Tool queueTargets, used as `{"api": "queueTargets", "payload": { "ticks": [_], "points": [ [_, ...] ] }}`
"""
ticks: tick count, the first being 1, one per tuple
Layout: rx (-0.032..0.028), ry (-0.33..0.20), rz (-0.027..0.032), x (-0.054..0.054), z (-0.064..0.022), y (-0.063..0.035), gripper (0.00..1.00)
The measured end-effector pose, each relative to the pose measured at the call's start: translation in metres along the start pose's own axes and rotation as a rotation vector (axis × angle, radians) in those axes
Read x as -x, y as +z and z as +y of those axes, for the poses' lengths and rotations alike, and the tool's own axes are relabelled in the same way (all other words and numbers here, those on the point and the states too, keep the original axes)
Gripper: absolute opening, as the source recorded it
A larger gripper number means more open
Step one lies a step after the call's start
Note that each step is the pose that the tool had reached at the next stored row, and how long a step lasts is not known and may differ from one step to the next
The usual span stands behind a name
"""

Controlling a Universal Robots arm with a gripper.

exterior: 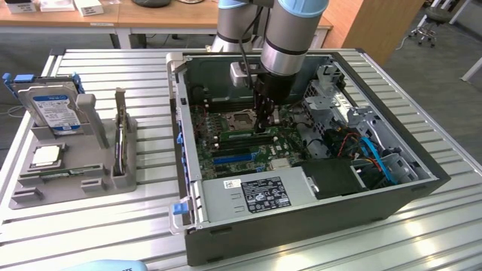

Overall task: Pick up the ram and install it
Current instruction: 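Insert the ram into the slot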

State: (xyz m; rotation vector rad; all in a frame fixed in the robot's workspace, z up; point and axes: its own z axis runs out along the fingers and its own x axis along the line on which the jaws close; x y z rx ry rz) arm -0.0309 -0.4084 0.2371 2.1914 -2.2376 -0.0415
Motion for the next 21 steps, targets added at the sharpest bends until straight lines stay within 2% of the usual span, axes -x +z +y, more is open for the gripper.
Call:
{"api": "queueTargets", "payload": {
  "ticks": [21],
  "points": [
    [-0.0001,0.009,-0.0002,-0.0033,-0.0001,0.0026,0.12]
  ]
}}
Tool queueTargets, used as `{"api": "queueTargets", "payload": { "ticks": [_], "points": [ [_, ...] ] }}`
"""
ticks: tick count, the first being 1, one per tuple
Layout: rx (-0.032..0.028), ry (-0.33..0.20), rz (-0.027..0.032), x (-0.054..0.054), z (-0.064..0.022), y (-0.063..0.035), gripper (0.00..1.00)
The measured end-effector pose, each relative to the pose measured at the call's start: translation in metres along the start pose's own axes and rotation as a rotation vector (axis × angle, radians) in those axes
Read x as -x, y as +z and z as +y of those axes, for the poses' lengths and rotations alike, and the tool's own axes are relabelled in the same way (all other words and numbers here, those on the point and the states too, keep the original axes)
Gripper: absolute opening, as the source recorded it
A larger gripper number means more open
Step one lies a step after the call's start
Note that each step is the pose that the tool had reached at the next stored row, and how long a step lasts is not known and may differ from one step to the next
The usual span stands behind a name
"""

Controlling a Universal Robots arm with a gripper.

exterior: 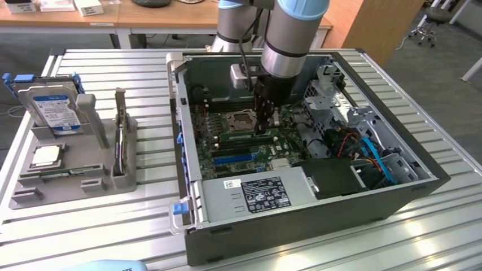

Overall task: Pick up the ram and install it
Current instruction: 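Insert the ram into the slot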

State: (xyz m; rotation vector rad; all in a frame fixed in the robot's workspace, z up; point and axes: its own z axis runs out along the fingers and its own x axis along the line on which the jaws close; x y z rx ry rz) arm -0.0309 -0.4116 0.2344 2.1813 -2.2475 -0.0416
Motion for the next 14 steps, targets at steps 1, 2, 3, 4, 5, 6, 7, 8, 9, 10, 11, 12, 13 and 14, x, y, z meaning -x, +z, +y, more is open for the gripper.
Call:
{"api": "queueTargets", "payload": {
  "ticks": [1,2,3,4,5,6,7,8,9,10,11,12,13,14],
  "points": [
    [0.0,0.0,-0.0001,0.0,0.0,0.0003,0.12],
    [0.0,0.0,-0.0001,0.0,0.0,0.0007,0.12],
    [0.0,0.0,0.0,0.0,0.0,0.0009,0.12],
    [0.0001,0.0,0.0001,0.0,0.0,0.0009,0.12],
    [0.0001,0.0,0.0002,0.0,0.0,0.0009,0.12],
    [0.0,0.001,0.0,-0.0001,0.0,0.001,0.12],
    [-0.0001,0.001,-0.0002,-0.0004,0.0001,0.0011,0.12],
    [-0.0001,0.001,-0.0002,-0.0007,0.0001,0.0011,0.12],
    [0.0,0.001,-0.0002,-0.0011,0.0,0.0011,0.12],
    [0.0,0.0,-0.0001,-0.0014,0.0,0.001,0.12],
    [0.0,0.001,-0.0001,-0.0016,0.0,0.0011,0.12],
    [-0.0001,0.001,-0.0002,-0.0017,0.0,0.0011,0.12],
    [-0.0001,0.0,-0.0001,-0.002,0.0,0.001,0.12],
    [0.0,0.0,-0.0001,-0.0023,0.0,0.001,0.12]
  ]
}}
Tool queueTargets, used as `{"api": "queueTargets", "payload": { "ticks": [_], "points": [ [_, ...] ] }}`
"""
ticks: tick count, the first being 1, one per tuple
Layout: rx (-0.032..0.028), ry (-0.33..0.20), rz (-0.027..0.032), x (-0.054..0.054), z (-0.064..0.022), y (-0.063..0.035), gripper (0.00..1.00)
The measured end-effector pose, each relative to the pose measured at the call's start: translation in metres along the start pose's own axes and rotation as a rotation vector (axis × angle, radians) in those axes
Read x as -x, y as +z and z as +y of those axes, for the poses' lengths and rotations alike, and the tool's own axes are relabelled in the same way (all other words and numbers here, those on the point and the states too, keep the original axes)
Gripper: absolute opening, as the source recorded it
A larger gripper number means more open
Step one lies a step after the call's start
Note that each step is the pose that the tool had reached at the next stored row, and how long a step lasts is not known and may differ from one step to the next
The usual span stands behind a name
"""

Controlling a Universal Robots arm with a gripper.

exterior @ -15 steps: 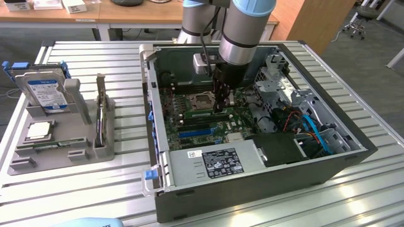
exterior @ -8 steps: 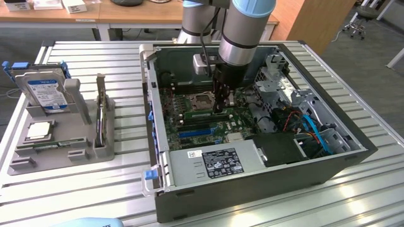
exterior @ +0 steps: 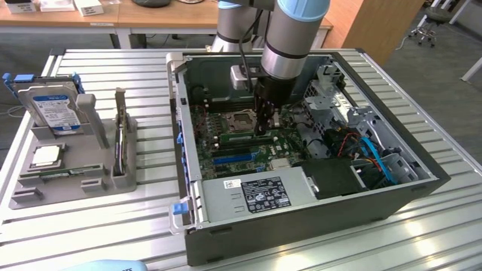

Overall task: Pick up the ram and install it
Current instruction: 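Insert the ram into the slot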

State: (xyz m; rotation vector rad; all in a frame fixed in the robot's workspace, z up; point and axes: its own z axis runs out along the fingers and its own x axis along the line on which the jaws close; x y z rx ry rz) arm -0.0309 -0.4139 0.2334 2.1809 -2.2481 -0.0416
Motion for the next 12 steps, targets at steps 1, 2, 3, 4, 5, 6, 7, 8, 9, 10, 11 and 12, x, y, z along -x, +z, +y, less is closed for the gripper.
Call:
{"api": "queueTargets", "payload": {
  "ticks": [1,2,3,4,5,6,7,8,9,10,11,12],
  "points": [
    [0.0,0.0,0.0,-0.0003,0.0,0.0,0.12],
    [0.0,0.0,0.0,-0.0005,0.0,0.0,0.12],
    [0.0,0.0,-0.0001,-0.0006,0.0,0.0,0.12],
    [0.0001,0.0,0.0002,-0.0008,0.0,0.0002,0.12],
    [0.0,0.0,0.0,-0.0008,0.0,0.0004,0.12],
    [0.0,0.0,-0.0001,-0.0008,0.0,0.0005,0.12],
    [0.0,0.0,-0.0001,-0.0008,0.0,0.0005,0.12],
    [0.0,-0.001,-0.0001,-0.0008,0.0,0.0005,0.12],
    [0.0,-0.002,0.0,-0.0009,-0.0001,0.0004,0.12],
    [0.0001,-0.002,0.0001,-0.0009,0.0,0.0004,0.12],
    [0.0001,-0.003,0.0,-0.001,-0.0001,0.0004,0.12],
    [0.0,-0.003,0.0,-0.001,0.0,0.0004,0.12]
  ]
}}
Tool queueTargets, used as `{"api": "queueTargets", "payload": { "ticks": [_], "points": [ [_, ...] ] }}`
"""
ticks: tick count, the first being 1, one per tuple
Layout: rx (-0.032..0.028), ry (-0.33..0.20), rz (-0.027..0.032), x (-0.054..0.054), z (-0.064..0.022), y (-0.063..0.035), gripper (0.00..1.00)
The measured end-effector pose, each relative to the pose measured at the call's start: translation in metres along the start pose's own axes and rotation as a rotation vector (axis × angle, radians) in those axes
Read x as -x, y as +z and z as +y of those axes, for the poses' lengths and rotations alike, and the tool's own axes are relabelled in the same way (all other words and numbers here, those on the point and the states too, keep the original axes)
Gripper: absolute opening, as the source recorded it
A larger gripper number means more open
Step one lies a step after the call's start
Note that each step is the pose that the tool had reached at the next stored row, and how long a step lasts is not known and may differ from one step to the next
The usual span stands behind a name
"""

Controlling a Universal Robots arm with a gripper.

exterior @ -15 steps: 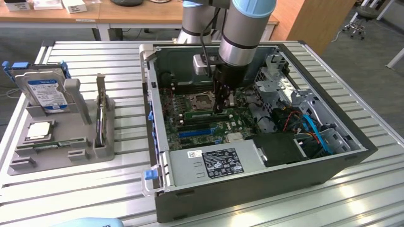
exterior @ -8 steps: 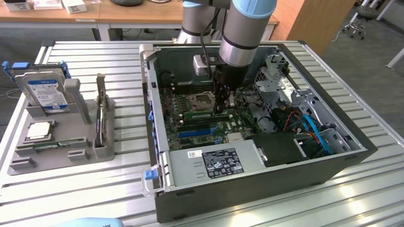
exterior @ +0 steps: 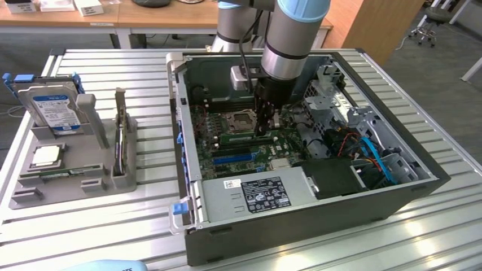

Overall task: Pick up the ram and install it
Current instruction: 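Insert the ram into the slot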

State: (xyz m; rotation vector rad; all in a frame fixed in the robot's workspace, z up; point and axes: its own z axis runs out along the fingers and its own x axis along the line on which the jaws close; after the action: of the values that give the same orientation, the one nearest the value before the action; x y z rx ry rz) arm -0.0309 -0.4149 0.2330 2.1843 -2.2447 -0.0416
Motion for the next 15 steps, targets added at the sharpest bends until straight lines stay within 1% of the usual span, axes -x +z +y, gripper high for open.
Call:
{"api": "queueTargets", "payload": {
  "ticks": [15],
  "points": [
    [0.0001,-0.001,0.0001,-0.0008,0.0,0.0008,0.12]
  ]
}}
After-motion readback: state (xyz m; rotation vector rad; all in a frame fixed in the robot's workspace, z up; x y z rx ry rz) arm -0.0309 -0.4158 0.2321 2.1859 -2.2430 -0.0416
